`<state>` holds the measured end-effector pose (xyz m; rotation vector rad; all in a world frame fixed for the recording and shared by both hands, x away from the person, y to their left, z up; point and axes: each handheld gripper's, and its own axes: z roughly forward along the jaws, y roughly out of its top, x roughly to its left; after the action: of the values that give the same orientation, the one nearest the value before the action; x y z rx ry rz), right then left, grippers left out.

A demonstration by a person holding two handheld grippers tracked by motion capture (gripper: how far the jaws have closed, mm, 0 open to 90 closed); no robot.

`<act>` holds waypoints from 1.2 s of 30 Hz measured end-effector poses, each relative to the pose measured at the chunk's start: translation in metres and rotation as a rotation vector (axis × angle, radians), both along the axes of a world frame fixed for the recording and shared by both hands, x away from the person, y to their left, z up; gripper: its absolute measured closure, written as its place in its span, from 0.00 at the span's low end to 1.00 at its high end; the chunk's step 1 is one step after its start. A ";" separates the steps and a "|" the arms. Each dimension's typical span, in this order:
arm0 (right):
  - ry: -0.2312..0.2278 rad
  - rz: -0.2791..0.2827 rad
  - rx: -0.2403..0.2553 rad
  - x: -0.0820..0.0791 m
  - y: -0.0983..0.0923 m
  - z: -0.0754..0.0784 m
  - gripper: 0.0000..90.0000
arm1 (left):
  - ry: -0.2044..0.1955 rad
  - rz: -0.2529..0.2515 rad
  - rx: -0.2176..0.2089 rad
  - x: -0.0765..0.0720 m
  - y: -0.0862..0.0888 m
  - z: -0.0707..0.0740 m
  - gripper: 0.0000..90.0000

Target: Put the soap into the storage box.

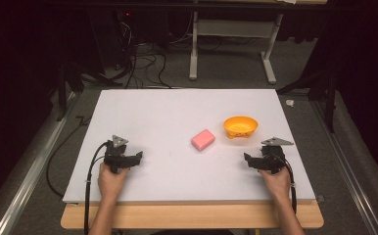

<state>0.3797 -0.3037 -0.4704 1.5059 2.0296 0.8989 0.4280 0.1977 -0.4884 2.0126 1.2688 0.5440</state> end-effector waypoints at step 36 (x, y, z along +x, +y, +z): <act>-0.097 0.138 0.080 -0.013 0.030 0.032 0.22 | 0.000 0.000 0.000 0.000 0.000 0.000 0.23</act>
<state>0.3663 -0.2740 -0.4385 1.3481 2.0689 1.0981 0.4280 0.1977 -0.4885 2.0126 1.2689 0.5442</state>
